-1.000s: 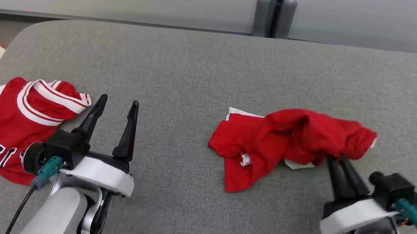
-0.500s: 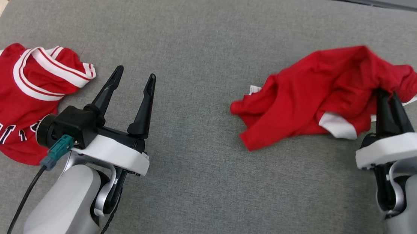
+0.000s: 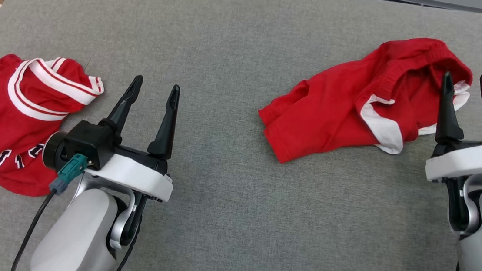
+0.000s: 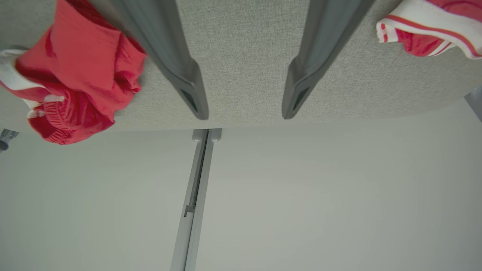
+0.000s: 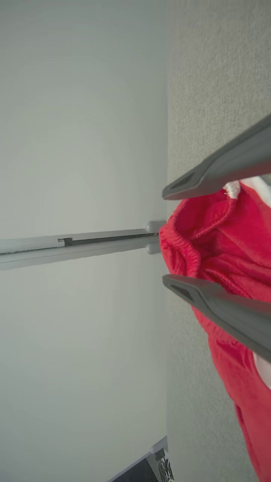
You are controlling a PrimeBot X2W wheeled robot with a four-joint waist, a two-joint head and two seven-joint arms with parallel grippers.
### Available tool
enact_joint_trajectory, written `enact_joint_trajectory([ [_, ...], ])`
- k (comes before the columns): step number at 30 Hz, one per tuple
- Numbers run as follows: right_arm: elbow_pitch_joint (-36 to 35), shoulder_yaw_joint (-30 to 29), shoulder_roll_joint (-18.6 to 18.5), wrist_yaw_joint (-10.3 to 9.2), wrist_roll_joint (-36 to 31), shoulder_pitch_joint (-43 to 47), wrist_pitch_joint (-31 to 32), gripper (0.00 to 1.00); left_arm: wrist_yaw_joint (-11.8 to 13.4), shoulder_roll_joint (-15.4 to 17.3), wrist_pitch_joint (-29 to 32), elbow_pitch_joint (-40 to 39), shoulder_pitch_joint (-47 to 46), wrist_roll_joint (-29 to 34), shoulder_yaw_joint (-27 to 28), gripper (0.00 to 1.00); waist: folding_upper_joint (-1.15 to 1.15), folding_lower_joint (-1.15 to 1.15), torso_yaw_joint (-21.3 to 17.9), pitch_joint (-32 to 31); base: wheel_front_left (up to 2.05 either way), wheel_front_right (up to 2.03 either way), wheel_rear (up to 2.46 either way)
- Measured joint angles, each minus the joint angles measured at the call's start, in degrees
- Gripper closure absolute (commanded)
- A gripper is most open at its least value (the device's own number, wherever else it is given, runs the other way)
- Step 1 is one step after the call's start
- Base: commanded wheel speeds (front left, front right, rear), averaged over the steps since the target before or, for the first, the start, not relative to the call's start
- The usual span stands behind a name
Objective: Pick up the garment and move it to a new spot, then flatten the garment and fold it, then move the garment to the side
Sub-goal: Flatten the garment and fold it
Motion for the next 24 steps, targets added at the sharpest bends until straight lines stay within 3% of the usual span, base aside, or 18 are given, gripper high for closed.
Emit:
enact_joint_trajectory([
  [8,-10.0,3.1,-2.2,0.0,1.0,9.8,0.4,0.0,-0.2,0.5,0.0,0.3,3.4,0.4,1.4,0.0,0.0,0.0,-2.2,-4.1,0.0,0.0,0.0],
  [17,-20.9,1.0,1.3,0.0,0.7,22.5,4.6,0.0,0.4,1.9,0.2,0.2,8.8,-0.3,2.3,0.0,0.0,0.0,-4.8,-9.2,0.0,0.0,0.0],
  [24,-25.3,0.4,3.2,0.0,0.0,27.0,7.5,0.0,1.2,2.6,0.9,-1.0,11.3,-0.8,2.2,0.0,0.0,0.0,-6.1,-11.5,0.0,0.0,0.0],
])
